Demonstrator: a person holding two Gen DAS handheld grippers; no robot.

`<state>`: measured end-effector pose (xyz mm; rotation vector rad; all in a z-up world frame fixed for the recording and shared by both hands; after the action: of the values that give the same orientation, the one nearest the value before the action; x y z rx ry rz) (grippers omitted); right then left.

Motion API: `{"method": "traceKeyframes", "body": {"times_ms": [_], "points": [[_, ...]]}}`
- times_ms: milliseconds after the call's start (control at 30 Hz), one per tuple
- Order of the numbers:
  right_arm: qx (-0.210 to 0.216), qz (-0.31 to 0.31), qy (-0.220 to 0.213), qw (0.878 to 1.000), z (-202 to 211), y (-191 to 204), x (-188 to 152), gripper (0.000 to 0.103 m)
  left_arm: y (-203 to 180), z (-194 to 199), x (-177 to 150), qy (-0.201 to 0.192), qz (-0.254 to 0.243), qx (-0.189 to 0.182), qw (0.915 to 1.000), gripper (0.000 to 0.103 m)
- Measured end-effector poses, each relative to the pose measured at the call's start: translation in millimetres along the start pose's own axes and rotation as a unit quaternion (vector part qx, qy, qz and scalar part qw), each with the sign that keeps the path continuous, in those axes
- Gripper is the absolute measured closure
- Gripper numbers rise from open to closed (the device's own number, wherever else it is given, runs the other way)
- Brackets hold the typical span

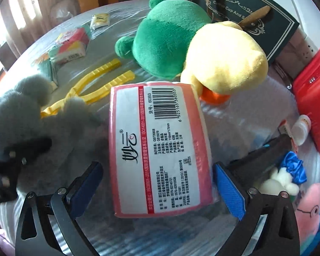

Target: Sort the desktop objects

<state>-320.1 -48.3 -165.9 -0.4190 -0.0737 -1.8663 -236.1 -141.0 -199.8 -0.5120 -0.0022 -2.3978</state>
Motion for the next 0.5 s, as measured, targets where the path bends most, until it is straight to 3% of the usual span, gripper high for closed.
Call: {"method": "traceKeyframes", "body": {"times_ms": [100,167,200,300,500], "points": [[0.052,-0.05,0.017,0.997,-21.3,-7.1,-0.8,0.0,-2.3,-8.0,5.7,-0.002,-0.004,0.006,1.0,0.025],[0.059,-0.063,0.016,0.996,-21.6,-6.8,-1.1,0.0,-1.6,-6.5,8.8,-0.005,-0.011,0.003,0.9999,0.038],[0.061,-0.07,0.013,0.996,-17.9,-5.5,-2.5,0.005,-1.8,-3.7,10.4,-0.009,-0.012,-0.002,0.9999,0.047],[0.055,-0.101,0.002,0.993,-1.3,-4.9,-12.0,0.009,-7.6,12.0,12.6,-0.012,-0.004,-0.047,0.9988,0.065],[0.026,-0.154,-0.037,0.987,56.5,-4.2,-31.4,0.009,-18.8,75.8,10.9,-0.07,-0.05,-0.082,0.9929,0.07]]}}
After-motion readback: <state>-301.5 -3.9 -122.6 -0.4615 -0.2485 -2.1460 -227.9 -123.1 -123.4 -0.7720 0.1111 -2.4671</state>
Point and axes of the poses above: each gripper's, at about its wrist camera, not at the fingertips, and z roughly against the way its jaws point, y to its left, x to its top, the point moved 9 cm from there along -z, roughly the way its jaws point, and after that the axes turned 13 degrees about z, right-handed, at the moved point
